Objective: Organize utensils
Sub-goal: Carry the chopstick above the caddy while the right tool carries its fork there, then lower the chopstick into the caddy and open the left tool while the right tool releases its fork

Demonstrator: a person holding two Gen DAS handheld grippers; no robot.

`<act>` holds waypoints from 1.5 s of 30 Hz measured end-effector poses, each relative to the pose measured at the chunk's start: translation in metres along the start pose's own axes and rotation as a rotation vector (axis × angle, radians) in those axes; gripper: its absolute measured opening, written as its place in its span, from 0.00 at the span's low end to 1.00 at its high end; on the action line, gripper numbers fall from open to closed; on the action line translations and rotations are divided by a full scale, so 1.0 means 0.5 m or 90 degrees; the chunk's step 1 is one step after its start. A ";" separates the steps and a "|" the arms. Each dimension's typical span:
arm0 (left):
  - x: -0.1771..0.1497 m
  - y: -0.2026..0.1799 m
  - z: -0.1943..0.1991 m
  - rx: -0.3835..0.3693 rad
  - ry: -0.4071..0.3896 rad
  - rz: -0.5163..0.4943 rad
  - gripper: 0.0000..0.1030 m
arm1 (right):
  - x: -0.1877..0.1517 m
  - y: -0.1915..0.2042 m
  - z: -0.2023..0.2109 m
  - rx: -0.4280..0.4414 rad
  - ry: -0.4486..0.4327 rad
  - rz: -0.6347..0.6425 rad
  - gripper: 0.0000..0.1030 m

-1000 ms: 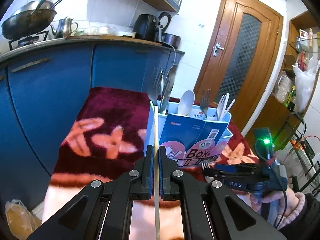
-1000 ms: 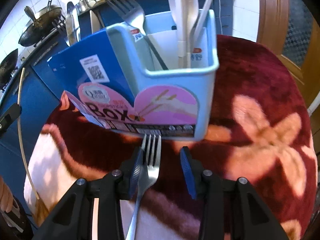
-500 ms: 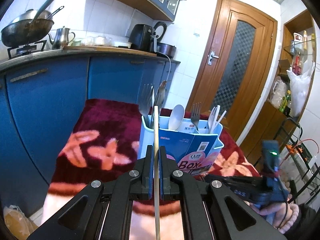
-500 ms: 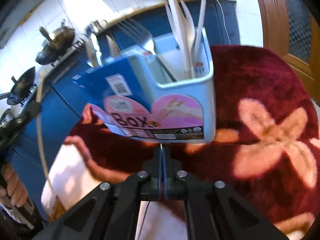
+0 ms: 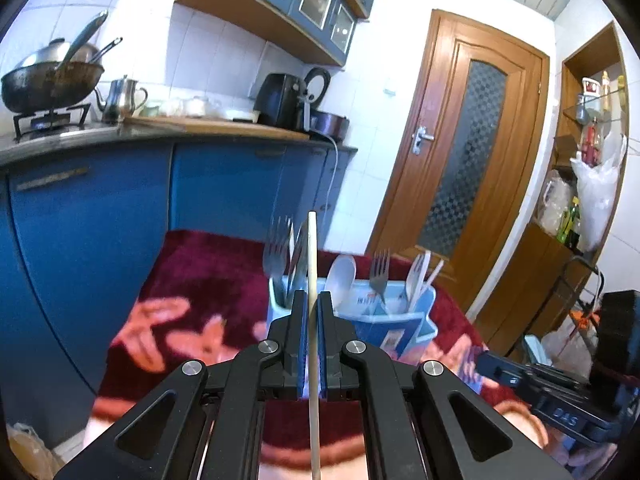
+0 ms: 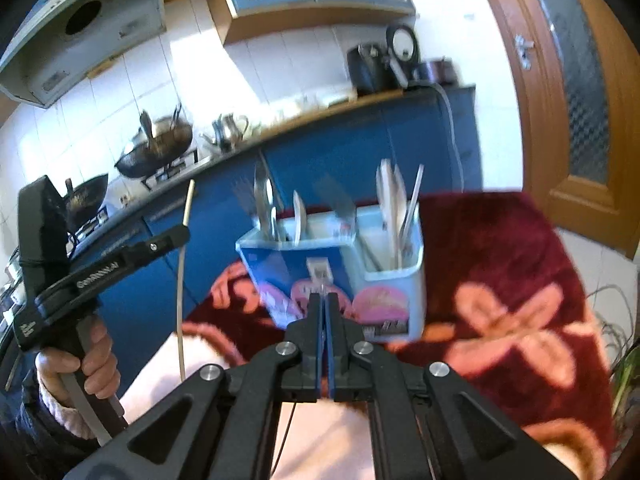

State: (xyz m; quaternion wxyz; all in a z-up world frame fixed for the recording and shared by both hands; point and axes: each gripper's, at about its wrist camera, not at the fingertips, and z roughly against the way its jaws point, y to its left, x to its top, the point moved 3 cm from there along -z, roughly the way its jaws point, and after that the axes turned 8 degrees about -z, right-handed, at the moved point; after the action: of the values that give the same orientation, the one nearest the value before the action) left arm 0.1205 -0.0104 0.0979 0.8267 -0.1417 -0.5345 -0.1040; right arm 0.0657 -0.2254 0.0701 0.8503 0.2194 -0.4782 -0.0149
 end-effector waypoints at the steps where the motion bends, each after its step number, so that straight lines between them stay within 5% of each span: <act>1: 0.010 0.000 -0.001 0.001 -0.006 0.000 0.04 | 0.009 0.002 0.008 -0.006 -0.014 0.005 0.02; 12: 0.149 -0.001 -0.040 0.044 -0.118 -0.005 0.04 | 0.165 0.019 0.043 -0.114 -0.175 0.097 0.02; 19: 0.157 0.004 -0.105 0.100 -0.182 -0.002 0.04 | 0.216 0.026 -0.006 -0.172 -0.228 0.141 0.02; 24: 0.119 0.010 -0.157 0.107 -0.164 0.001 0.04 | 0.209 0.014 -0.062 -0.193 -0.216 0.154 0.02; 32: 0.059 0.015 -0.178 0.090 -0.121 -0.002 0.04 | 0.153 -0.026 -0.120 -0.136 -0.129 0.103 0.04; 37: 0.045 0.012 -0.166 0.063 -0.094 0.003 0.10 | 0.137 -0.028 -0.103 -0.106 -0.131 0.081 0.17; 45: 0.053 0.000 -0.094 0.063 -0.081 -0.018 0.10 | 0.143 0.002 -0.022 -0.075 -0.161 0.056 0.20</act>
State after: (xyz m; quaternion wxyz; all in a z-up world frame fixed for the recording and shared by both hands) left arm 0.1715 -0.0273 0.1039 0.7953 -0.0994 -0.5926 -0.0801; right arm 0.1133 -0.2372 0.1231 0.7947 0.1443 -0.5887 -0.0335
